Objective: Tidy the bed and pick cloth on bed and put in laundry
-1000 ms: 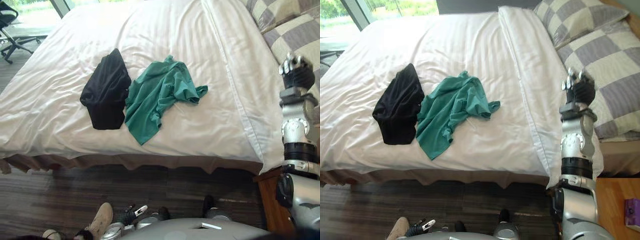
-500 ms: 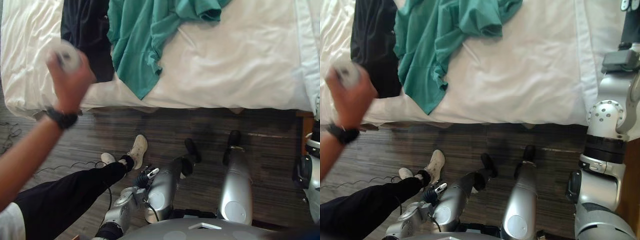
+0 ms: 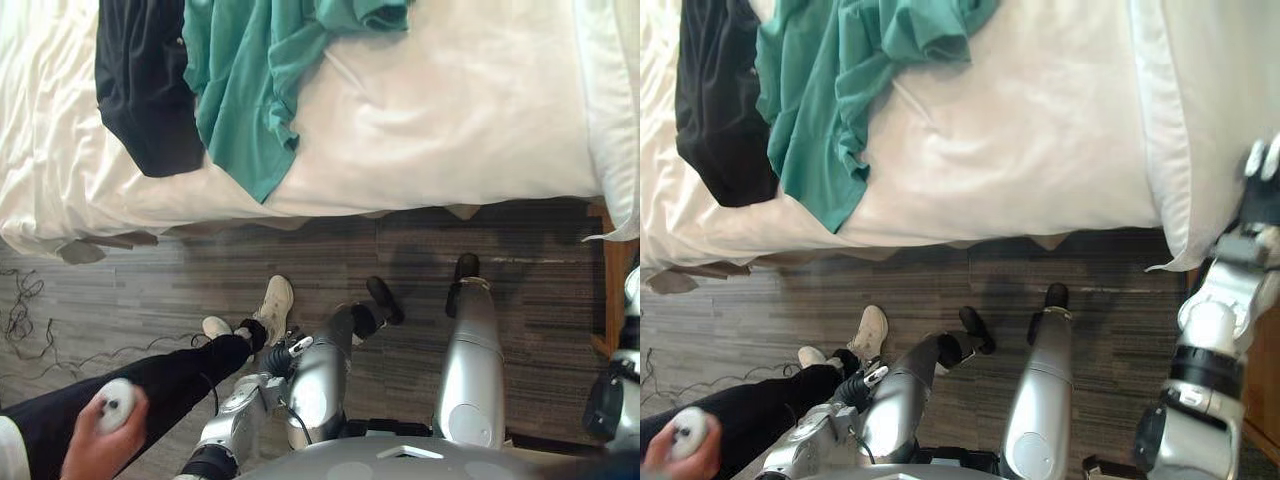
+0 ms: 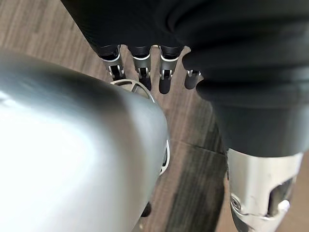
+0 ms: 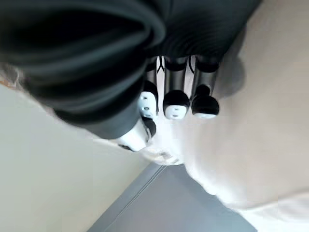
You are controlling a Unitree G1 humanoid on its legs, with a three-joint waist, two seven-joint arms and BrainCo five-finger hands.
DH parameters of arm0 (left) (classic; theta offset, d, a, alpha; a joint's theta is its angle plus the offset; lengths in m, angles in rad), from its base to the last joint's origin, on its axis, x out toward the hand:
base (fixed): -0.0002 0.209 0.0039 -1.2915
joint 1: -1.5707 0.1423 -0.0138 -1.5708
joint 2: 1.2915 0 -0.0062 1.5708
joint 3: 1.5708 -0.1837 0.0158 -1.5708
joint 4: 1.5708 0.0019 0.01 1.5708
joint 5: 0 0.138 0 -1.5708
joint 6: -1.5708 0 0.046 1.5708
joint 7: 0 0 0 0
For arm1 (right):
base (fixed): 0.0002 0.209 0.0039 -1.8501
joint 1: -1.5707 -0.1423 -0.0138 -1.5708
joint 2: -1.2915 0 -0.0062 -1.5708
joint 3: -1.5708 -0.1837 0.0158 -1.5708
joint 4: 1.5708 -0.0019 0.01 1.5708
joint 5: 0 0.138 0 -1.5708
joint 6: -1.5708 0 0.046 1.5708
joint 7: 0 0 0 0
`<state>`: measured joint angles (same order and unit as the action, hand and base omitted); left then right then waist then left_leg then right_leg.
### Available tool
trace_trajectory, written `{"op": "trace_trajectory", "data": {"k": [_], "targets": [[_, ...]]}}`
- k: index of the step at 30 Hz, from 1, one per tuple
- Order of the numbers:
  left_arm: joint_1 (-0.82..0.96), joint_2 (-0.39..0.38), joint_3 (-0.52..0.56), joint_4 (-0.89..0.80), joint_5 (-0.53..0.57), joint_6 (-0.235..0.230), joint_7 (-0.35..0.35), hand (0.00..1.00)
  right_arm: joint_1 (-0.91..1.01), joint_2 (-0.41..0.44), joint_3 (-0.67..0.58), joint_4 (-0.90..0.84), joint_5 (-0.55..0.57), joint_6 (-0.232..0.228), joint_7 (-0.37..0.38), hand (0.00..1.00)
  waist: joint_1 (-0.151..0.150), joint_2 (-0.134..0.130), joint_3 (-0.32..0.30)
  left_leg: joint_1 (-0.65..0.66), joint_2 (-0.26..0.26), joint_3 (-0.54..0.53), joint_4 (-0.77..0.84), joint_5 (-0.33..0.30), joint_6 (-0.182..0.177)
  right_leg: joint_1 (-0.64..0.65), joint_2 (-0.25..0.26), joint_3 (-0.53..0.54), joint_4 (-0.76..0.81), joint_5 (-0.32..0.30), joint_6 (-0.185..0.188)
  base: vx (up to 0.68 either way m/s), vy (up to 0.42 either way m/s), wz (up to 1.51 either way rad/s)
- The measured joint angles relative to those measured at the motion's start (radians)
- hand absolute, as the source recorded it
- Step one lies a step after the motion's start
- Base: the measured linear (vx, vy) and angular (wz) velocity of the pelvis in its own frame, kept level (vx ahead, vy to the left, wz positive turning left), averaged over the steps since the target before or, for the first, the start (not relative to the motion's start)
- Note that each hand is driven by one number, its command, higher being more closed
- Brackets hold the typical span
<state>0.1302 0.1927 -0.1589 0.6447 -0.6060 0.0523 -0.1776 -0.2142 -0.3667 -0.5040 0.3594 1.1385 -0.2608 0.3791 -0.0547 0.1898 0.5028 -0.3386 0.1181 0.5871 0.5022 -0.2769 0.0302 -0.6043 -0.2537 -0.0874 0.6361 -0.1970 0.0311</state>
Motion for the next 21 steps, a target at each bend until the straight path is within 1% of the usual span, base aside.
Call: {"op": "trace_trajectory", "data": {"k": [1, 2, 3, 4, 5, 6, 7, 8, 9, 10, 11, 12, 13, 14, 15, 17, 18, 20, 21], "targets": [[-0.001, -0.019, 0.032, 0.022, 0.012, 0.001, -0.005, 0.0, 0.07, 0.062, 0.011, 0.04, -0.041, 0.024, -0.015, 0.0, -0.004, -0.006, 0.002, 0.026, 0.007, 0.009, -0.013, -0.003, -0.005, 0.025, 0.011, 0.002, -0.022, 0.007, 0.001, 0.06, -0.025, -0.34], [-0.001, -0.031, 0.051, 0.036, 0.028, 0.001, -0.007, 0.0, 0.103, 0.088, 0.02, 0.055, -0.086, 0.035, -0.03, 0.0, -0.009, -0.006, 0.002, 0.037, 0.01, 0.011, -0.02, -0.005, -0.007, 0.038, 0.016, 0.001, -0.036, 0.012, 0.001, 0.06, -0.022, -0.31], [-0.008, -0.056, 0.084, 0.06, 0.073, -0.003, -0.009, 0.0, 0.166, 0.135, 0.05, 0.074, -0.186, 0.046, -0.072, 0.0, -0.014, -0.006, 0.002, 0.064, 0.017, 0.023, -0.039, -0.011, -0.018, 0.071, 0.029, -0.004, -0.069, 0.022, 0.003, 0.08, -0.015, -0.29], [-0.008, -0.074, 0.102, 0.092, 0.118, -0.025, 0.002, 0.0, 0.23, 0.175, 0.082, 0.084, -0.295, 0.052, -0.112, 0.0, -0.015, -0.008, 0.002, 0.104, 0.028, 0.043, -0.062, -0.014, -0.03, 0.118, 0.042, -0.013, -0.113, 0.038, 0.006, 0.1, -0.008, -0.27], [-0.007, -0.08, 0.109, 0.095, 0.128, -0.03, 0.014, 0.0, 0.257, 0.192, 0.099, 0.096, -0.342, 0.054, -0.132, 0.0, -0.015, -0.013, 0.001, 0.124, 0.031, 0.048, -0.079, -0.011, -0.036, 0.145, 0.045, -0.02, -0.136, 0.046, 0.007, 0.12, -0.006, -0.08], [0.001, -0.086, 0.129, 0.097, 0.171, -0.049, 0.047, 0.0, 0.303, 0.225, 0.122, 0.133, -0.435, 0.058, -0.165, 0.0, -0.016, -0.042, -0.014, 0.162, 0.032, 0.062, -0.117, -0.001, -0.051, 0.193, 0.046, -0.039, -0.175, 0.055, 0.01, 0.11, -0.017, 0.16], [0.007, -0.086, 0.132, 0.097, 0.198, -0.067, 0.064, 0.0, 0.324, 0.242, 0.131, 0.156, -0.469, 0.059, -0.174, 0.0, -0.016, -0.047, -0.032, 0.18, 0.033, 0.063, -0.137, 0.009, -0.061, 0.219, 0.046, -0.054, -0.194, 0.06, 0.012, 0.14, -0.044, 0.45], [0.011, -0.09, 0.132, 0.095, 0.265, -0.124, 0.089, 0.0, 0.353, 0.268, 0.149, 0.219, -0.517, 0.059, -0.182, 0.0, -0.011, -0.071, -0.077, 0.205, 0.025, 0.051, -0.179, 0.046, -0.053, 0.263, 0.045, -0.087, -0.241, 0.071, 0.016, 0.16, -0.062, 0.61], [0.001, -0.091, 0.129, 0.093, 0.343, -0.16, 0.113, 0.0, 0.366, 0.28, 0.167, 0.294, -0.584, 0.063, -0.191, 0.0, -0.005, -0.105, -0.118, 0.227, 0.011, 0.029, -0.229, 0.076, -0.046, 0.307, 0.046, -0.117, -0.291, 0.086, 0.02, 0.16, -0.05, 0.65], [-0.013, -0.09, 0.124, 0.093, 0.379, -0.164, 0.119, 0.0, 0.364, 0.283, 0.176, 0.327, -0.626, 0.066, -0.194, 0.0, -0.002, -0.121, -0.138, 0.24, 0.004, 0.015, -0.249, 0.089, -0.045, 0.333, 0.048, -0.132, -0.318, 0.095, 0.022, 0.15, -0.02, 0.61], [-0.043, -0.089, 0.116, 0.093, 0.436, -0.155, 0.117, 0.0, 0.361, 0.286, 0.188, 0.375, -0.711, 0.069, -0.202, 0.0, 0.001, -0.145, -0.162, 0.272, -0.006, -0.008, -0.291, 0.11, -0.044, 0.394, 0.055, -0.16, -0.378, 0.116, 0.029, 0.14, 0.012, 0.52], [-0.064, -0.086, 0.102, 0.095, 0.474, -0.126, 0.11, 0.0, 0.359, 0.286, 0.201, 0.412, -0.799, 0.073, -0.207, 0.0, 0.003, -0.163, -0.187, 0.307, -0.017, -0.025, -0.331, 0.126, -0.044, 0.448, 0.063, -0.176, -0.433, 0.134, 0.034, 0.11, 0.015, 0.41], [-0.071, -0.081, 0.091, 0.1, 0.482, -0.111, 0.108, 0.0, 0.359, 0.286, 0.205, 0.429, -0.833, 0.077, -0.207, 0.0, 0.003, -0.171, -0.201, 0.323, -0.024, -0.029, -0.353, 0.134, -0.046, 0.466, 0.064, -0.177, -0.451, 0.139, 0.036, 0.12, 0.038, 0.2], [-0.079, -0.075, 0.077, 0.13, 0.503, -0.087, 0.093, 0.0, 0.358, 0.284, 0.219, 0.463, -0.876, 0.083, -0.205, 0.0, 0.002, -0.173, -0.226, 0.347, -0.037, -0.036, -0.386, 0.144, -0.046, 0.492, 0.071, -0.178, -0.473, 0.146, 0.039, 0.11, 0.03, 0.13], [-0.094, -0.069, 0.06, 0.168, 0.521, -0.067, 0.087, 0.0, 0.356, 0.285, 0.224, 0.491, -0.906, 0.092, -0.198, 0.0, -0.008, -0.184, -0.235, 0.377, -0.046, -0.05, -0.411, 0.155, -0.046, 0.523, 0.071, -0.178, -0.485, 0.149, 0.041, 0.12, 0.035, 0.14], [-0.103, -0.065, 0.044, 0.228, 0.544, -0.044, 0.077, 0.0, 0.35, 0.284, 0.234, 0.536, -0.915, 0.109, -0.194, 0.0, -0.011, -0.175, -0.242, 0.405, -0.049, -0.056, -0.431, 0.157, -0.046, 0.547, 0.074, -0.178, -0.489, 0.149, 0.041, 0.05, 0.015, 0.09], [-0.103, -0.066, 0.044, 0.265, 0.567, -0.03, 0.072, 0.0, 0.345, 0.286, 0.242, 0.564, -0.915, 0.127, -0.189, 0.0, -0.011, -0.17, -0.248, 0.412, -0.049, -0.057, -0.432, 0.157, -0.046, 0.553, 0.076, -0.177, -0.491, 0.149, 0.041, 0.0, 0.0, 0.0], [-0.098, -0.069, 0.044, 0.292, 0.598, -0.014, 0.072, 0.0, 0.335, 0.279, 0.24, 0.596, -0.906, 0.141, -0.185, 0.0, -0.011, -0.164, -0.251, 0.422, -0.05, -0.053, -0.44, 0.163, -0.049, 0.56, 0.078, -0.176, -0.498, 0.148, 0.041, -0.01, -0.015, -0.07], [-0.096, -0.067, 0.049, 0.293, 0.603, -0.012, 0.075, 0.0, 0.325, 0.275, 0.241, 0.612, -0.906, 0.147, -0.179, 0.0, -0.009, -0.161, -0.254, 0.433, -0.053, -0.049, -0.461, 0.175, -0.051, 0.561, 0.081, -0.173, -0.499, 0.148, 0.04, -0.06, -0.019, -0.12]]}}
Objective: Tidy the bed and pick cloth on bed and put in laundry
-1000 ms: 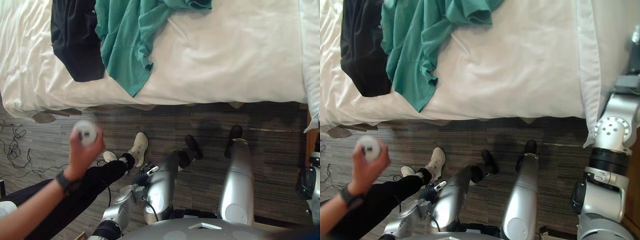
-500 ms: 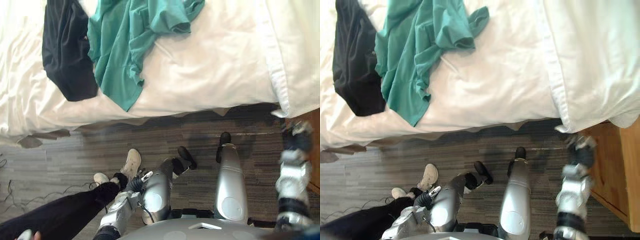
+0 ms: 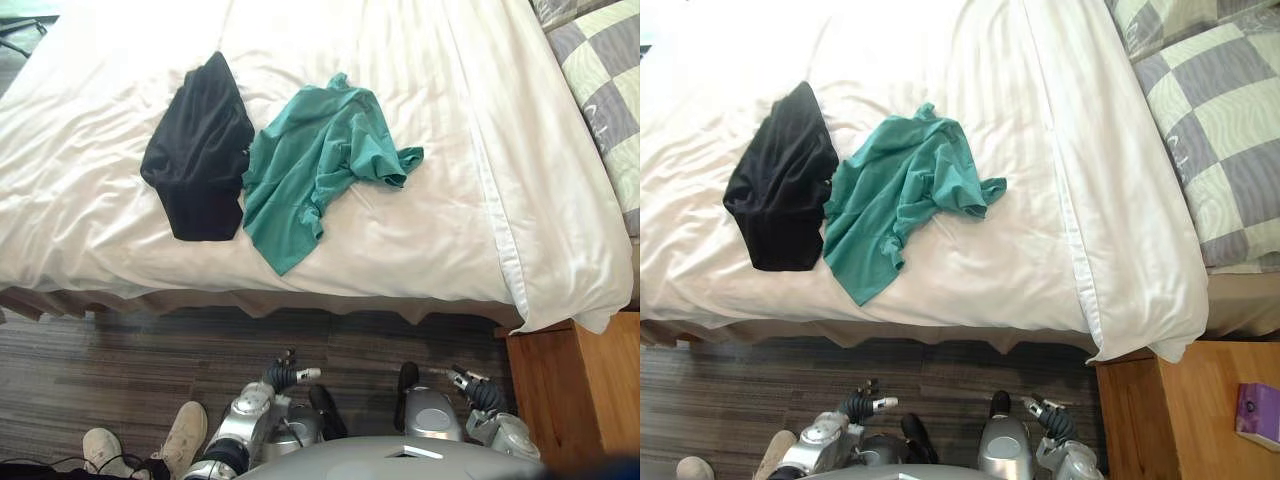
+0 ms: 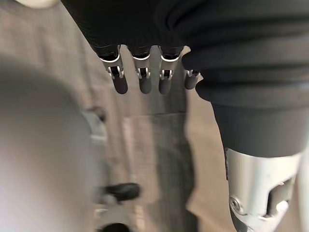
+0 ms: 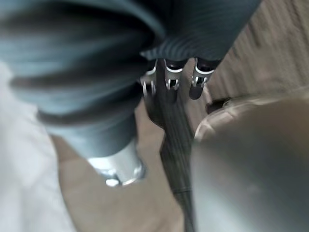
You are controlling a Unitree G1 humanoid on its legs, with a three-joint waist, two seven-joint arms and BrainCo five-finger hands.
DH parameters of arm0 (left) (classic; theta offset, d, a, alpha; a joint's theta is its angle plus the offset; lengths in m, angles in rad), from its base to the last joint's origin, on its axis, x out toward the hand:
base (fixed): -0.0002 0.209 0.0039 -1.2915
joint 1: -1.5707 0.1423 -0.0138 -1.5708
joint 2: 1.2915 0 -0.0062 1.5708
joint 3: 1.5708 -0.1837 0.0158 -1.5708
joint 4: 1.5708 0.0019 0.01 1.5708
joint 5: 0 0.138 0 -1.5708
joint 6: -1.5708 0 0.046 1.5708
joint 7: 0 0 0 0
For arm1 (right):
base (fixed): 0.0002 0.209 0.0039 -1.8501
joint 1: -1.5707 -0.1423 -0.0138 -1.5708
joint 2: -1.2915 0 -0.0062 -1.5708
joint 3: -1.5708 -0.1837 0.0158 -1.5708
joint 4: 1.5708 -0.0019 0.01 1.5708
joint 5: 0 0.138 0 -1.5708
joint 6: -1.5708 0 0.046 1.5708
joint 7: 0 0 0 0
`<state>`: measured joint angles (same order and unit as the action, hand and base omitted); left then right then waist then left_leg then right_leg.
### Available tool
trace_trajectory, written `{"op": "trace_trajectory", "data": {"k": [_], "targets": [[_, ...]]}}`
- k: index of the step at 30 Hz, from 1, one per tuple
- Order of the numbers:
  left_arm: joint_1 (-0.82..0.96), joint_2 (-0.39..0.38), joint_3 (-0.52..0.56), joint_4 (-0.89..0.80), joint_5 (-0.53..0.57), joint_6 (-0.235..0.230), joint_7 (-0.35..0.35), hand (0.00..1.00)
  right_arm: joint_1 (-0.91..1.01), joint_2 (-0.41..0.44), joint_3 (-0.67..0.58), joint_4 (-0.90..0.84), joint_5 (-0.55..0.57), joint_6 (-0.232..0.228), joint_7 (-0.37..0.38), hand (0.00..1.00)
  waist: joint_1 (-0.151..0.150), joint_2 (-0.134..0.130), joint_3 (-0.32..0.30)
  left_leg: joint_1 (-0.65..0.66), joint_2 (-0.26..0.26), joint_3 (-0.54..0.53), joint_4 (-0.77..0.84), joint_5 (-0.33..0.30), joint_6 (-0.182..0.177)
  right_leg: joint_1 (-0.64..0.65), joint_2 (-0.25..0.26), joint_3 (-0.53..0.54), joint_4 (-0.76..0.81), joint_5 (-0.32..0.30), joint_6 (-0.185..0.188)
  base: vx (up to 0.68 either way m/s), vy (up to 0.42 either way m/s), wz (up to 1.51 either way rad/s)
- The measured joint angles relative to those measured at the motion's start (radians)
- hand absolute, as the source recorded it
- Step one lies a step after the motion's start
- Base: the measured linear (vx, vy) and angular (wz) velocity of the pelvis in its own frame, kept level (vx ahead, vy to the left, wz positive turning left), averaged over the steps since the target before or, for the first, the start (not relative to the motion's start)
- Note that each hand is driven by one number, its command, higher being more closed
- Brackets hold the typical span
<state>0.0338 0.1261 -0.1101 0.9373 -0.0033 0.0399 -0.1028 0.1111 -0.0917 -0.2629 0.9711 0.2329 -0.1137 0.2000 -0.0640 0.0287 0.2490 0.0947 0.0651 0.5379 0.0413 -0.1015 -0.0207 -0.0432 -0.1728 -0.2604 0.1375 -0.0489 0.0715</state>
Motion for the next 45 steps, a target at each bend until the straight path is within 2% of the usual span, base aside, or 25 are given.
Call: {"op": "trace_trajectory", "data": {"k": [3, 4, 7, 11, 14, 16, 17, 18, 19, 20, 21, 22, 23, 24, 25, 26, 27, 29, 31, 35, 37, 38, 41, 44, 45], "targets": [[-0.003, 0.0, 0.014, 0.025, -0.008, 0.001, 0.028, 0.0, -0.033, -0.005, 0.001, 0.027, 0.01, 0.012, 0.02, 0.0, 0.0, 0.002, -0.001, -0.01, 0.006, 0.019, 0.036, -0.012, -0.005, -0.012, 0.003, 0.031, 0.001, -0.007, -0.008, -0.08, -0.003, -0.22], [-0.003, -0.002, 0.032, 0.029, -0.029, 0.0, 0.04, 0.0, -0.04, -0.007, 0.003, 0.031, 0.01, 0.018, 0.025, 0.0, 0.004, 0.005, 0.003, -0.044, 0.033, 0.026, 0.133, -0.047, -0.019, -0.019, 0.004, 0.048, 0.005, -0.024, -0.01, -0.11, -0.003, -0.31], [-0.007, -0.007, 0.068, 0.03, -0.104, -0.013, 0.084, 0.0, -0.034, -0.024, 0.014, 0.042, 0.023, 0.027, -0.003, 0.0, 0.0, 0.005, 0.034, -0.132, 0.097, -0.029, 0.397, -0.073, -0.044, -0.003, -0.012, 0.087, 0.011, -0.025, -0.01, -0.11, 0.011, -0.29], [-0.007, -0.012, 0.119, 0.067, -0.11, -0.048, 0.09, 0.0, -0.003, -0.044, -0.019, 0.031, 0.058, 0.031, -0.03, 0.0, -0.008, 0.016, 0.033, -0.152, 0.168, -0.102, 0.475, -0.143, -0.008, -0.038, -0.053, 0.161, 0.057, -0.038, 0.01, -0.04, 0.206, -0.57], [0.007, -0.012, 0.144, 0.07, -0.163, -0.069, 0.089, 0.0, 0.026, -0.058, -0.031, 0.03, 0.044, 0.032, -0.036, 0.0, -0.027, 0.009, 0.029, -0.17, 0.247, -0.245, 0.479, -0.109, 0.032, -0.093, -0.119, 0.233, 0.097, -0.056, 0.047, 0.03, 0.358, -0.4], [0.013, -0.014, 0.141, 0.08, -0.183, -0.088, 0.09, 0.0, 0.043, -0.069, -0.023, 0.03, 0.03, 0.033, -0.035, 0.0, -0.039, 0.018, 0.024, -0.176, 0.269, -0.312, 0.41, 0.003, 0.058, -0.118, -0.151, 0.261, 0.093, -0.055, 0.094, 0.06, 0.608, -0.16], [0.014, -0.023, 0.139, 0.094, -0.184, -0.1, 0.089, 0.0, 0.037, -0.085, -0.021, 0.042, 0.022, 0.037, -0.034, 0.0, -0.04, 0.028, 0.011, -0.162, 0.227, -0.323, 0.358, -0.044, -0.062, -0.12, -0.184, 0.292, 0.06, -0.047, 0.14, 0.09, 0.51, 0.16], [0.014, -0.028, 0.125, 0.098, -0.202, -0.116, 0.091, 0.0, 0.036, -0.073, -0.024, 0.049, 0.011, 0.037, -0.029, 0.0, -0.058, 0.025, 0.003, -0.164, 0.218, -0.322, 0.344, -0.096, -0.154, -0.122, -0.173, 0.306, 0.068, -0.03, 0.185, 0.12, 0.43, 0.28], [0.012, -0.012, 0.114, 0.097, -0.216, -0.126, 0.093, 0.0, 0.043, -0.058, -0.023, 0.053, -0.001, 0.038, -0.026, 0.0, -0.056, 0.001, 0.003, -0.166, 0.206, -0.316, 0.346, -0.115, -0.199, -0.116, -0.17, 0.299, 0.068, 0.011, 0.168, 0.13, 0.242, 0.22], [0.009, 0.004, 0.113, 0.094, -0.237, -0.127, 0.099, 0.0, 0.033, -0.042, -0.022, 0.066, -0.015, 0.033, -0.024, 0.0, -0.038, -0.026, 0.009, -0.176, 0.192, -0.304, 0.387, -0.135, -0.191, -0.109, -0.195, 0.302, 0.037, 0.079, 0.173, 0.05, 0.243, -0.16], [0.012, 0.007, 0.109, 0.078, -0.248, -0.12, 0.106, 0.0, 0.025, -0.032, -0.01, 0.072, -0.022, 0.023, -0.019, 0.0, -0.011, -0.026, 0.007, -0.177, 0.201, -0.29, 0.411, -0.156, -0.18, -0.095, -0.192, 0.241, 0.007, 0.189, 0.151, -0.02, 0.407, -0.47], [0.026, -0.004, 0.109, 0.057, -0.241, -0.112, 0.109, 0.0, 0.011, -0.034, 0.041, 0.065, -0.023, 0.007, -0.003, 0.0, 0.011, -0.018, 0.001, -0.149, 0.218, -0.238, 0.374, -0.156, -0.155, -0.084, -0.188, 0.143, -0.037, 0.31, 0.062, -0.05, 0.355, -0.5], [0.035, -0.005, 0.11, 0.049, -0.239, -0.111, 0.11, 0.0, 0.001, -0.033, 0.073, 0.058, -0.026, 0.007, 0.0, 0.0, 0.021, -0.018, -0.004, -0.13, 0.217, -0.212, 0.344, -0.144, -0.14, -0.088, -0.191, 0.083, -0.027, 0.308, 0.029, -0.01, 0.31, -0.44], [0.047, -0.003, 0.108, 0.025, -0.237, -0.102, 0.11, 0.0, 0.002, -0.04, 0.103, 0.055, -0.054, 0.019, -0.006, 0.0, 0.026, -0.03, -0.017, -0.099, 0.203, -0.192, 0.273, -0.107, -0.124, -0.088, -0.177, -0.028, 0.05, 0.241, 0.014, 0.03, 0.148, -0.22], [0.054, -0.001, 0.1, 0.011, -0.236, -0.094, 0.11, 0.0, 0.02, -0.047, 0.129, 0.028, -0.063, 0.016, 0.019, 0.0, 0.023, -0.03, -0.029, -0.089, 0.195, -0.189, 0.22, -0.078, -0.118, -0.086, -0.147, -0.071, 0.093, 0.176, 0.032, 0.06, 0.206, -0.04], [0.054, 0.005, 0.075, 0.006, -0.216, -0.083, 0.11, 0.0, 0.03, -0.048, 0.149, -0.007, -0.068, 0.004, 0.045, 0.0, 0.018, -0.028, -0.03, -0.08, 0.187, -0.189, 0.169, -0.046, -0.115, -0.077, -0.102, -0.082, 0.105, 0.121, 0.042, 0.05, 0.166, 0.17], [0.033, 0.007, 0.033, 0.002, -0.195, -0.052, 0.108, 0.0, 0.038, -0.042, 0.174, -0.05, -0.099, -0.009, 0.063, 0.0, 0.013, -0.034, -0.033, -0.078, 0.145, -0.197, 0.089, 0.012, -0.105, -0.057, -0.047, -0.083, 0.087, 0.029, 0.045, 0.03, 0.151, 0.28], [0.0, 0.001, -0.006, -0.005, -0.17, -0.023, 0.107, 0.0, 0.045, -0.044, 0.191, -0.049, -0.107, -0.009, 0.065, 0.0, 0.005, -0.045, -0.036, -0.083, 0.105, -0.225, 0.033, 0.056, -0.096, -0.024, -0.023, -0.076, 0.03, -0.046, 0.038, -0.01, 0.055, 0.56], [-0.026, -0.024, -0.047, -0.003, -0.169, 0.012, 0.109, 0.0, 0.05, -0.057, 0.197, -0.044, -0.11, -0.011, 0.07, 0.0, -0.004, -0.019, -0.032, -0.076, 0.097, -0.254, -0.009, 0.11, -0.085, 0.023, -0.011, -0.099, -0.023, -0.023, 0.028, -0.04, -0.011, 0.66], [-0.03, -0.039, -0.05, 0.031, -0.169, 0.012, 0.112, 0.0, 0.033, -0.071, 0.242, -0.005, -0.121, -0.012, 0.073, 0.0, -0.001, -0.018, -0.045, -0.07, 0.098, -0.28, -0.064, 0.165, -0.082, 0.051, 0.001, -0.159, -0.036, -0.028, 0.018, -0.05, -0.045, 0.47], [-0.034, -0.038, -0.048, 0.035, -0.17, -0.013, 0.119, 0.0, -0.007, -0.083, 0.26, 0.029, -0.121, -0.012, 0.08, 0.0, 0.007, -0.02, -0.039, -0.089, 0.095, -0.279, -0.051, 0.166, -0.079, 0.044, -0.004, -0.166, -0.029, -0.031, 0.019, -0.07, 0.018, 0.23], [-0.039, -0.035, -0.048, 0.035, -0.175, -0.036, 0.127, 0.0, -0.034, -0.089, 0.274, 0.049, -0.122, -0.012, 0.08, 0.0, 0.019, -0.024, -0.036, -0.131, 0.088, -0.276, 0.014, 0.152, -0.077, 0.027, -0.017, -0.148, -0.011, -0.049, 0.022, -0.08, 0.056, 0.26], [-0.055, -0.024, -0.048, 0.017, -0.188, -0.089, 0.13, 0.0, -0.074, -0.103, 0.282, 0.06, -0.14, -0.013, 0.059, 0.0, 0.019, -0.03, 0.018, -0.213, 0.077, -0.242, 0.21, 0.144, -0.083, 0.021, -0.057, -0.071, 0.052, -0.079, 0.022, -0.1, 0.07, 0.38], [-0.044, -0.014, -0.044, 0.022, -0.193, -0.11, 0.129, 0.0, -0.087, -0.107, 0.272, 0.044, -0.105, -0.014, 0.021, 0.0, 0.028, -0.007, 0.035, -0.217, 0.068, -0.255, 0.251, 0.141, -0.084, 0.041, -0.087, -0.066, 0.056, -0.079, 0.022, -0.07, 0.122, -0.02], [-0.033, -0.008, -0.034, 0.029, -0.191, -0.114, 0.129, 0.0, -0.085, -0.104, 0.255, 0.031, -0.086, -0.013, 0.015, 0.0, 0.026, -0.002, 0.037, -0.219, 0.072, -0.275, 0.255, 0.104, -0.07, 0.035, -0.098, -0.058, 0.057, -0.074, 0.021, -0.04, 0.116, -0.28]]}}
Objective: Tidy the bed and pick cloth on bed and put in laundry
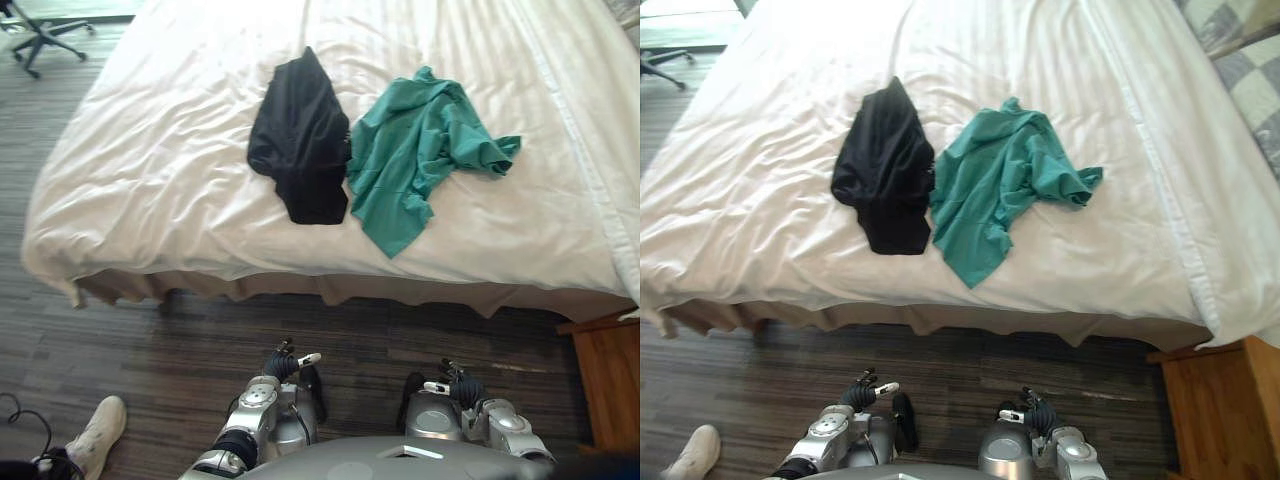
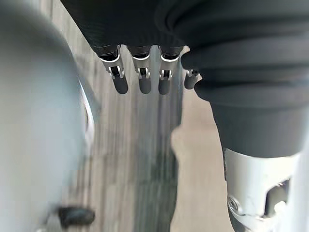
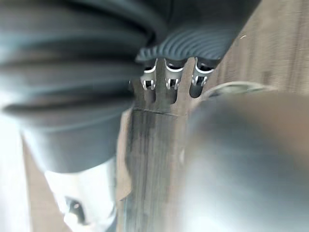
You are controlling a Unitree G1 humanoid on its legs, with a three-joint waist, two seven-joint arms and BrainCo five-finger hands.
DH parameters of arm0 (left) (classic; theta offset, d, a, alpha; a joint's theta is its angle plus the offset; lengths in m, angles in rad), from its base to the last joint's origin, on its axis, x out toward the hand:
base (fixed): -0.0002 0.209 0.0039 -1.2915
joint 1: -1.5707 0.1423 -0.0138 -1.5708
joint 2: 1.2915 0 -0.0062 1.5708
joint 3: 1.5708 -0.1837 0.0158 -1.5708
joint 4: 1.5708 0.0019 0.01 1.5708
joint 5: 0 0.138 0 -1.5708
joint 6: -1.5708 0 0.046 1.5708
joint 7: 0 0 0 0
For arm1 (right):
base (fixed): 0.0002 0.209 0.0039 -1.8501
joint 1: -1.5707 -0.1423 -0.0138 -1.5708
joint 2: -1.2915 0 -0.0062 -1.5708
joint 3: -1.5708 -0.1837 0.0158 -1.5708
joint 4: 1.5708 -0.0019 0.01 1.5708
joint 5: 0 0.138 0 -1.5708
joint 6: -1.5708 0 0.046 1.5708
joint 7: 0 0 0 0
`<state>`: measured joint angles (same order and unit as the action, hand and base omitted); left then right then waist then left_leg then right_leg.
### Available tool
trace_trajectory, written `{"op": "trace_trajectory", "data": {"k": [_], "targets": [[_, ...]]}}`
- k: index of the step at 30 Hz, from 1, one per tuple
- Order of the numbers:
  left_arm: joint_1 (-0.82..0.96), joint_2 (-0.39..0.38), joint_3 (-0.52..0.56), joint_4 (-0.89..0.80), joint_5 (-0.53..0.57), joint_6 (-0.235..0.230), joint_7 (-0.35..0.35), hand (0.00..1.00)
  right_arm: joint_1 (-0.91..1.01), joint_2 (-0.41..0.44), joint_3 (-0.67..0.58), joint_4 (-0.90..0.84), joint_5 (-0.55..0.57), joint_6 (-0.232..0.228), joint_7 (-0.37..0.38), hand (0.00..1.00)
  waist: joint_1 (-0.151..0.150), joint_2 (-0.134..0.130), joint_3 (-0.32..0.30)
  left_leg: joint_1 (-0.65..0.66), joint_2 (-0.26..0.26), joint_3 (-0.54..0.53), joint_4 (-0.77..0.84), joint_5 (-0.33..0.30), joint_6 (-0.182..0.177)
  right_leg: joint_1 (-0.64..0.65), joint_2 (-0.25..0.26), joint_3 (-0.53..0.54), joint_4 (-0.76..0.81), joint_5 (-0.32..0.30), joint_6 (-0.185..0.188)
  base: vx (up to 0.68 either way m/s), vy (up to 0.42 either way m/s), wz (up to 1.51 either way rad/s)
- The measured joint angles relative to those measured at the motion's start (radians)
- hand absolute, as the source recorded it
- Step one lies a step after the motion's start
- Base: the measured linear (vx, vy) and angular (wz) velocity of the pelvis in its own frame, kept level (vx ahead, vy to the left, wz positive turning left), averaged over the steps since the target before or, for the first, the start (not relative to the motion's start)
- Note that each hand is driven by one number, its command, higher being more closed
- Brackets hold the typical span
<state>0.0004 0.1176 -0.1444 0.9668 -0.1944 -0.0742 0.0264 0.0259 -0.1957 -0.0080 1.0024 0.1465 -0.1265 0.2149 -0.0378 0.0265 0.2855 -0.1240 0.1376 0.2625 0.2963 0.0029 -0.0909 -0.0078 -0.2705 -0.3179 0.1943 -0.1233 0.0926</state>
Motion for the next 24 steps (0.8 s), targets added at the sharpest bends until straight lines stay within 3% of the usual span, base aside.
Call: {"op": "trace_trajectory", "data": {"k": [2, 5, 6, 7, 8, 9, 10, 11, 12, 13, 14, 16, 17, 18, 20, 24], "targets": [[0.023, 0.006, 0.025, 0.008, -0.003, -0.002, -0.006, 0.0, 0.014, 0.007, -0.043, -0.017, -0.003, 0.0, 0.001, 0.0, -0.013, 0.007, -0.001, -0.001, 0.054, -0.011, 0.042, -0.052, 0.02, -0.009, -0.012, 0.017, 0.012, 0.002, 0.007, -0.03, 0.133, -0.35], [0.024, 0.007, 0.036, 0.015, -0.023, -0.007, -0.022, 0.0, 0.063, -0.014, -0.076, -0.016, -0.014, -0.001, 0.007, 0.0, -0.018, 0.005, -0.001, 0.0, 0.125, -0.097, 0.061, -0.062, 0.022, -0.03, -0.067, 0.063, 0.043, 0.003, 0.067, 0.07, 0.328, -0.22], [0.024, 0.005, 0.035, 0.027, -0.028, -0.012, -0.023, 0.0, 0.075, -0.025, -0.084, -0.005, -0.014, -0.004, 0.006, 0.0, -0.022, 0.015, -0.008, 0.002, 0.137, -0.119, 0.048, -0.046, 0.018, -0.038, -0.084, 0.078, 0.05, 0.011, 0.107, 0.17, 0.555, -0.14], [0.026, 0.0, 0.031, 0.041, -0.028, -0.017, -0.023, 0.0, 0.081, -0.029, -0.086, -0.003, -0.014, -0.019, 0.004, 0.0, -0.025, 0.027, -0.017, 0.009, 0.129, -0.127, 0.017, -0.07, -0.059, -0.049, -0.1, 0.094, 0.045, 0.026, 0.145, 0.16, 0.511, -0.07], [0.026, 0.001, 0.029, 0.04, -0.03, -0.017, -0.024, 0.0, 0.081, -0.026, -0.087, -0.003, -0.016, -0.026, 0.004, 0.0, -0.031, 0.035, -0.026, 0.021, 0.114, -0.122, 0.001, -0.116, -0.098, -0.046, -0.112, 0.1, 0.027, 0.038, 0.15, 0.17, 0.525, 0.08], [0.017, 0.015, 0.026, 0.039, -0.047, -0.018, -0.023, 0.0, 0.076, 0.017, -0.096, 0.015, -0.048, -0.034, -0.025, 0.0, -0.033, -0.017, -0.023, 0.012, 0.074, -0.108, 0.022, -0.132, -0.094, -0.028, -0.141, 0.128, -0.023, 0.072, 0.158, 0.15, 0.418, 0.17], [0.017, 0.037, 0.028, 0.037, -0.07, -0.018, -0.018, 0.0, 0.075, 0.04, -0.098, 0.035, -0.074, -0.034, -0.046, 0.0, -0.019, -0.04, -0.032, -0.003, 0.062, -0.103, 0.053, -0.158, -0.078, -0.01, -0.139, 0.13, -0.058, 0.137, 0.15, 0.13, 0.368, 0.06], [0.022, 0.044, 0.032, 0.041, -0.073, -0.015, -0.017, 0.0, 0.068, 0.04, -0.092, 0.046, -0.086, -0.034, -0.046, 0.0, -0.005, -0.043, -0.035, 0.001, 0.063, -0.095, 0.064, -0.171, -0.072, -0.006, -0.136, 0.123, -0.065, 0.177, 0.151, 0.08, 0.276, -0.16], [0.035, 0.053, 0.051, 0.037, -0.098, -0.016, -0.017, 0.0, 0.068, 0.037, -0.058, 0.046, -0.114, -0.04, -0.043, 0.0, 0.01, -0.046, -0.044, 0.017, 0.079, -0.06, 0.058, -0.172, -0.063, 0.001, -0.124, 0.078, -0.079, 0.238, 0.109, 0.05, 0.216, -0.32], [0.048, 0.057, 0.065, 0.036, -0.113, -0.016, -0.018, 0.0, 0.066, 0.034, -0.032, 0.045, -0.134, -0.042, -0.042, 0.0, 0.017, -0.043, -0.047, 0.04, 0.09, -0.033, 0.035, -0.168, -0.057, -0.001, -0.114, 0.047, -0.079, 0.258, 0.077, 0.08, 0.228, -0.69], [0.074, 0.072, 0.081, 0.036, -0.147, -0.009, -0.025, 0.0, 0.05, 0.018, 0.062, 0.031, -0.17, -0.065, -0.013, 0.0, 0.027, -0.059, -0.058, 0.114, 0.1, 0.019, -0.076, -0.12, -0.051, -0.008, -0.036, 0.027, -0.058, 0.213, 0.086, 0.05, 0.129, -0.67], [0.075, 0.078, 0.071, 0.038, -0.147, 0.004, -0.039, 0.0, 0.042, 0.02, 0.111, -0.01, -0.172, -0.095, 0.023, 0.0, 0.022, -0.066, -0.066, 0.148, 0.095, 0.032, -0.154, -0.079, -0.053, -0.004, 0.032, 0.033, -0.07, 0.143, 0.086, 0.0, 0.065, -0.35], [0.062, 0.078, 0.06, 0.039, -0.145, 0.014, -0.063, 0.0, 0.026, 0.019, 0.139, -0.038, -0.17, -0.118, 0.05, 0.0, 0.006, -0.065, -0.07, 0.156, 0.078, 0.027, -0.216, -0.038, -0.049, 0.001, 0.069, 0.065, -0.105, 0.085, 0.066, -0.05, 0.017, 0.31], [0.049, 0.057, 0.036, 0.037, -0.144, 0.027, -0.075, 0.0, 0.001, 0.021, 0.14, -0.037, -0.169, -0.121, 0.058, 0.0, -0.012, -0.054, -0.08, 0.164, 0.063, 0.008, -0.278, 0.006, -0.039, 0.0, 0.083, 0.093, -0.12, 0.077, 0.066, -0.04, -0.001, 0.51], [0.038, 0.016, 0.018, 0.039, -0.141, 0.052, -0.094, 0.0, -0.02, 0.031, 0.163, -0.001, -0.159, -0.12, 0.057, 0.0, -0.007, -0.012, -0.097, 0.188, 0.051, -0.005, -0.355, 0.056, -0.032, 0.005, 0.085, 0.089, -0.123, 0.077, 0.065, 0.0, -0.009, 0.42], [0.037, 0.004, 0.02, 0.061, -0.128, 0.069, -0.082, 0.0, -0.046, 0.08, 0.196, 0.046, -0.058, -0.108, 0.032, 0.0, 0.001, 0.013, -0.117, 0.221, 0.05, -0.028, -0.376, 0.065, -0.03, 0.055, 0.084, 0.054, -0.124, 0.066, 0.064, 0.02, -0.007, 0.26]]}}
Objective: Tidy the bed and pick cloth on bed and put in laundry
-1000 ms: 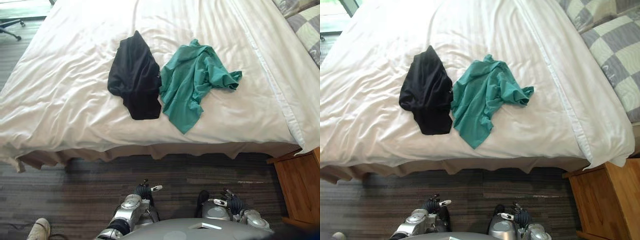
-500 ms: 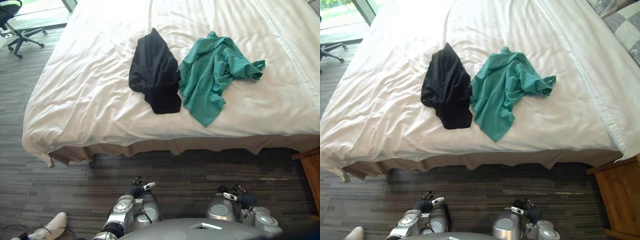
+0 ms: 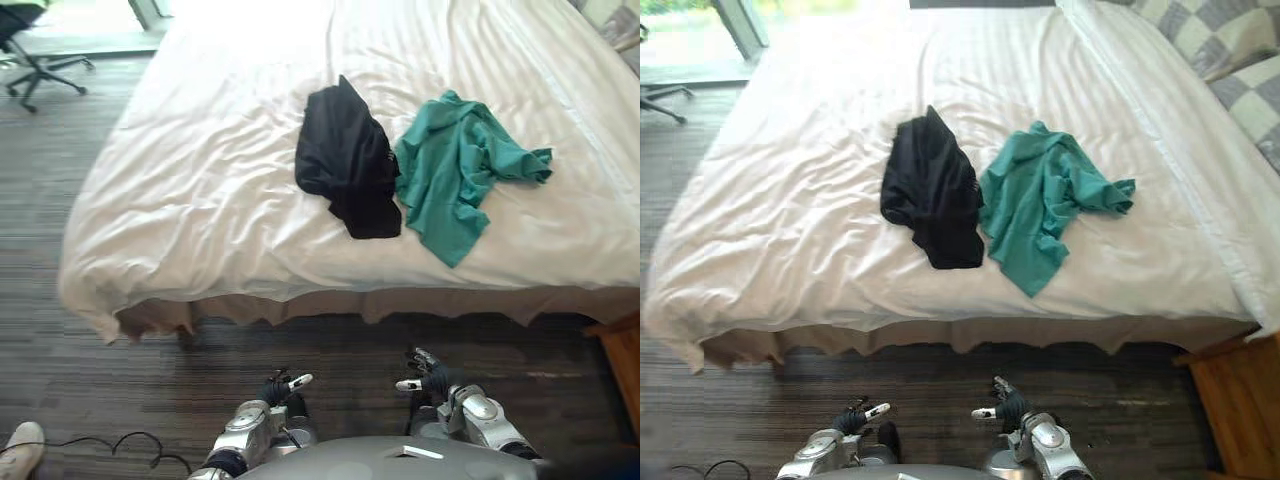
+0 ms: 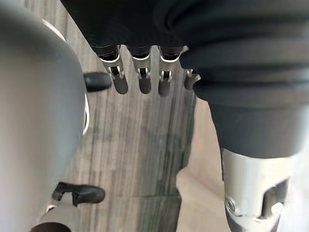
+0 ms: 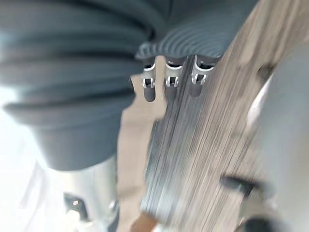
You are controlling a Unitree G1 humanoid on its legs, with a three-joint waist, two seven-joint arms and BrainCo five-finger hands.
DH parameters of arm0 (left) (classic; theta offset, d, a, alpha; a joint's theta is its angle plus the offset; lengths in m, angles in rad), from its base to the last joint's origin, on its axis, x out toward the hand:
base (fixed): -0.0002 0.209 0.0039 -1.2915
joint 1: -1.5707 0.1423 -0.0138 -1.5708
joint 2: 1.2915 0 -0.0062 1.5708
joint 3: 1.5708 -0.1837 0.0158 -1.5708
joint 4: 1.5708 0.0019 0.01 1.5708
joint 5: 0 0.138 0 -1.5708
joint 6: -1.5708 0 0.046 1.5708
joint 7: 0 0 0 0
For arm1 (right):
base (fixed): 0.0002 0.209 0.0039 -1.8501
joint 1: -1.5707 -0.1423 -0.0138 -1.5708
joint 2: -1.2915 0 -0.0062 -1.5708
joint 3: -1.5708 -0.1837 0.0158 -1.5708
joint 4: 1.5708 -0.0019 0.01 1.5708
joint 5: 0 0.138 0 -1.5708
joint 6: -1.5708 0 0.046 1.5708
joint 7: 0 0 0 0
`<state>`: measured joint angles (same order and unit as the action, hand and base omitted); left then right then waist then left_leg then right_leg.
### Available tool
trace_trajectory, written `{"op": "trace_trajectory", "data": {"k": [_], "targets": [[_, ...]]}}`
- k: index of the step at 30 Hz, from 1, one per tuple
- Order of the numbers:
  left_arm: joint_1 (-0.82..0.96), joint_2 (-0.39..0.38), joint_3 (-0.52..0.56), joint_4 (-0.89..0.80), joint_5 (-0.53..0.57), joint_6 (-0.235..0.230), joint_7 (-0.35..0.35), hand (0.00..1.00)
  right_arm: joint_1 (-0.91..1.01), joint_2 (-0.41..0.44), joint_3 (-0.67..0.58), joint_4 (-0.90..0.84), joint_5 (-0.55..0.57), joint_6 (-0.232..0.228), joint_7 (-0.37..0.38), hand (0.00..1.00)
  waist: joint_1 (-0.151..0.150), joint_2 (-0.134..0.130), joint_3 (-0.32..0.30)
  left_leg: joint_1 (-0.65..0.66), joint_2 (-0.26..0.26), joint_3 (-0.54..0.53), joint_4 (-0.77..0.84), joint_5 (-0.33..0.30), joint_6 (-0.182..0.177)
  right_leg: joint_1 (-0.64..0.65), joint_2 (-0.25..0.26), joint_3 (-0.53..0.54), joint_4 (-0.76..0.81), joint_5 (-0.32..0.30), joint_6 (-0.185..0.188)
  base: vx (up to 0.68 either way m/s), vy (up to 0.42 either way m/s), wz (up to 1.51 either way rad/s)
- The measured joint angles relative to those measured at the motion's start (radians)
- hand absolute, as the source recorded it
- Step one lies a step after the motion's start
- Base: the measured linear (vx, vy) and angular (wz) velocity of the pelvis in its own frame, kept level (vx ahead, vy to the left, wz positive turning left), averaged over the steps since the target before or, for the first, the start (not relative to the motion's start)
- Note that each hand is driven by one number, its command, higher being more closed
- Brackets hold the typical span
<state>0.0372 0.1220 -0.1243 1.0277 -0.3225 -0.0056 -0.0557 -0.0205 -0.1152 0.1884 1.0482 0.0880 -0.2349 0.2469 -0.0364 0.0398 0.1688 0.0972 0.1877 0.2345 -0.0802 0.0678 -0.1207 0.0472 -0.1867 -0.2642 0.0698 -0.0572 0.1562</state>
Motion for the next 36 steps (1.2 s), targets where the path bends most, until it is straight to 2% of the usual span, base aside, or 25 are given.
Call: {"op": "trace_trajectory", "data": {"k": [2, 4, 6, 8, 10, 11, 13, 14, 15, 16, 17, 18, 19, 20, 22, 24, 25, 27, 28, 31, 34, 36], "targets": [[0.011, 0.0, 0.007, 0.015, -0.009, 0.0, 0.023, 0.0, 0.0, 0.012, -0.005, 0.017, 0.05, 0.011, -0.02, 0.0, 0.0, -0.016, -0.013, 0.007, -0.002, 0.0, -0.017, 0.006, -0.001, 0.0, 0.0, -0.001, 0.0, -0.004, 0.002, 0.01, 0.0, 0.04], [0.02, 0.006, 0.026, 0.019, -0.017, 0.001, 0.066, 0.0, 0.006, 0.027, -0.06, 0.033, 0.135, 0.03, -0.047, 0.0, 0.0, -0.029, -0.023, 0.007, -0.003, -0.001, -0.017, 0.006, -0.001, 0.002, -0.001, 0.0, -0.002, -0.004, 0.002, 0.0, 0.0, 0.0], [0.021, 0.006, 0.073, 0.038, -0.056, 0.001, 0.118, 0.0, 0.037, 0.035, -0.182, 0.039, 0.231, 0.058, -0.074, 0.0, 0.0, -0.046, -0.032, 0.008, -0.006, -0.014, -0.017, 0.005, -0.001, 0.014, -0.001, -0.004, -0.008, -0.004, 0.002, 0.04, 0.001, 0.18], [0.028, 0.001, 0.165, 0.066, -0.128, 0.002, 0.174, 0.0, 0.085, 0.033, -0.33, 0.039, 0.293, 0.076, -0.099, 0.0, -0.006, -0.049, -0.036, 0.011, -0.009, -0.027, -0.018, 0.005, -0.002, 0.036, -0.002, -0.015, -0.022, -0.006, 0.002, 0.05, -0.001, 0.26], [0.053, 0.005, 0.379, 0.066, -0.219, -0.002, 0.24, 0.0, 0.168, 0.017, -0.526, 0.027, 0.372, 0.078, -0.151, 0.0, -0.006, -0.049, -0.045, 0.007, -0.011, -0.026, -0.02, 0.004, -0.002, 0.043, -0.004, -0.025, -0.023, -0.008, -0.002, 0.04, 0.001, 0.12], [0.059, 0.01, 0.438, 0.066, -0.228, -0.005, 0.255, 0.0, 0.187, 0.01, -0.572, 0.018, 0.382, 0.078, -0.161, 0.0, -0.007, -0.047, -0.045, 0.006, -0.011, -0.026, -0.022, 0.004, -0.002, 0.045, -0.004, -0.025, -0.023, -0.009, -0.002, 0.02, -0.001, 0.08], [0.081, 0.031, 0.737, 0.065, -0.248, -0.016, 0.315, 0.0, 0.264, -0.023, -0.772, -0.031, 0.397, 0.061, -0.221, 0.0, -0.01, -0.032, -0.056, 0.006, -0.01, -0.022, -0.023, -0.003, -0.004, 0.047, -0.004, -0.026, -0.023, -0.014, 0.0, 0.0, 0.0, 0.02], [0.088, 0.044, 0.81, 0.063, -0.249, -0.02, 0.324, 0.0, 0.275, -0.034, -0.829, -0.041, 0.396, 0.054, -0.229, 0.0, -0.013, -0.03, -0.061, 0.006, -0.01, -0.02, -0.023, -0.005, -0.004, 0.047, -0.005, -0.026, -0.022, -0.016, 0.002, 0.0, 0.0, 0.0], [0.106, 0.086, 0.947, 0.053, -0.256, -0.031, 0.34, 0.0, 0.288, -0.068, -0.94, -0.052, 0.379, 0.036, -0.241, 0.0, -0.021, -0.022, -0.067, 0.007, -0.01, -0.018, -0.024, -0.008, -0.006, 0.047, -0.005, -0.026, -0.023, -0.018, 0.004, 0.0, 0.0, 0.0], [0.113, 0.114, 1.002, 0.052, -0.257, -0.035, 0.34, 0.0, 0.29, -0.09, -0.985, -0.053, 0.363, 0.027, -0.244, 0.0, -0.024, -0.019, -0.07, 0.006, -0.01, -0.018, -0.024, -0.009, -0.007, 0.048, -0.005, -0.027, -0.023, -0.018, 0.004, 0.0, 0.0, 0.0], [0.125, 0.187, 1.09, 0.043, -0.267, -0.046, 0.33, 0.0, 0.294, -0.142, -1.062, -0.066, 0.314, 0.008, -0.247, 0.0, -0.025, -0.012, -0.074, 0.006, -0.01, -0.018, -0.024, -0.01, -0.008, 0.048, -0.005, -0.028, -0.023, -0.018, 0.004, 0.0, 0.0, 0.0], [0.137, 0.262, 1.133, 0.021, -0.259, -0.076, 0.313, 0.0, 0.296, -0.193, -1.109, -0.095, 0.23, -0.026, -0.251, 0.0, -0.028, -0.008, -0.079, 0.006, -0.01, -0.018, -0.024, -0.01, -0.008, 0.049, -0.005, -0.028, -0.023, -0.018, 0.003, 0.0, 0.0, 0.0], [0.142, 0.302, 1.142, 0.008, -0.243, -0.091, 0.304, 0.0, 0.296, -0.223, -1.116, -0.113, 0.201, -0.038, -0.251, 0.0, -0.027, -0.006, -0.081, 0.005, -0.01, -0.019, -0.024, -0.01, -0.008, 0.049, -0.005, -0.028, -0.023, -0.018, 0.003, 0.0, 0.002, 0.07], [0.138, 0.437, 1.136, -0.027, -0.188, -0.132, 0.271, 0.0, 0.288, -0.332, -1.099, -0.174, 0.138, -0.063, -0.237, 0.0, -0.023, -0.006, -0.104, -0.002, -0.01, -0.024, -0.024, -0.01, -0.008, 0.047, -0.005, -0.033, -0.023, -0.016, 0.0, 0.0, 0.002, 0.09], [0.125, 0.523, 1.089, -0.065, -0.153, -0.17, 0.255, 0.0, 0.285, -0.407, -1.049, -0.236, 0.098, -0.084, -0.226, 0.0, -0.017, -0.007, -0.124, -0.004, -0.01, -0.026, -0.024, -0.01, -0.008, 0.046, -0.005, -0.035, -0.023, -0.016, -0.001, 0.0, 0.002, 0.07], [0.061, 0.663, 0.94, -0.19, -0.084, -0.23, 0.252, 0.0, 0.26, -0.546, -0.913, -0.416, 0.036, -0.106, -0.209, 0.0, -0.005, -0.011, -0.152, -0.008, -0.01, -0.027, -0.024, -0.01, -0.008, 0.043, -0.005, -0.034, -0.022, -0.016, -0.001, 0.0, 0.002, 0.04], [0.036, 0.692, 0.897, -0.226, -0.076, -0.24, 0.251, 0.0, 0.242, -0.576, -0.879, -0.461, 0.027, -0.107, -0.206, 0.0, -0.003, -0.012, -0.157, -0.01, -0.01, -0.027, -0.024, -0.009, -0.007, 0.04, -0.005, -0.034, -0.021, -0.016, -0.002, -0.02, 0.005, 0.04], [-0.076, 0.775, 0.742, -0.345, -0.034, -0.253, 0.239, 0.0, 0.154, -0.641, -0.768, -0.602, 0.002, -0.105, -0.181, 0.0, 0.001, -0.016, -0.158, -0.015, -0.01, -0.026, -0.024, -0.005, -0.005, 0.035, -0.003, -0.027, -0.019, -0.016, -0.001, -0.03, 0.009, 0.02], [-0.197, 0.802, 0.612, -0.423, 0.006, -0.244, 0.222, 0.0, 0.06, -0.664, -0.662, -0.68, -0.003, -0.095, -0.16, 0.0, 0.0, -0.019, -0.159, -0.018, -0.012, -0.026, -0.024, -0.002, -0.004, 0.031, -0.003, -0.02, -0.018, -0.015, -0.003, 0.0, 0.0, 0.0], [-0.397, 0.797, 0.387, -0.487, 0.071, -0.184, 0.156, 0.0, -0.107, -0.664, -0.423, -0.71, -0.025, -0.051, -0.117, 0.0, -0.01, -0.026, -0.156, -0.022, -0.014, -0.012, -0.022, 0.005, -0.004, 0.016, -0.001, 0.002, -0.017, -0.008, -0.002, 0.02, 0.006, -0.11], [-0.489, 0.751, 0.289, -0.489, 0.124, -0.13, 0.104, 0.0, -0.229, -0.659, -0.284, -0.693, -0.025, -0.015, -0.075, 0.0, -0.016, -0.031, -0.142, -0.028, -0.015, 0.034, -0.018, 0.024, -0.003, -0.012, 0.002, 0.043, -0.016, 0.006, -0.009, 0.05, 0.006, -0.22], [-0.566, 0.701, 0.197, -0.438, 0.204, -0.103, 0.096, 0.0, -0.37, -0.625, -0.194, -0.631, -0.022, 0.014, -0.05, 0.0, -0.022, -0.049, -0.121, -0.023, -0.012, 0.081, -0.018, 0.053, -0.004, -0.026, 0.011, 0.102, -0.017, 0.014, -0.022, -0.01, -0.01, -0.32]]}}
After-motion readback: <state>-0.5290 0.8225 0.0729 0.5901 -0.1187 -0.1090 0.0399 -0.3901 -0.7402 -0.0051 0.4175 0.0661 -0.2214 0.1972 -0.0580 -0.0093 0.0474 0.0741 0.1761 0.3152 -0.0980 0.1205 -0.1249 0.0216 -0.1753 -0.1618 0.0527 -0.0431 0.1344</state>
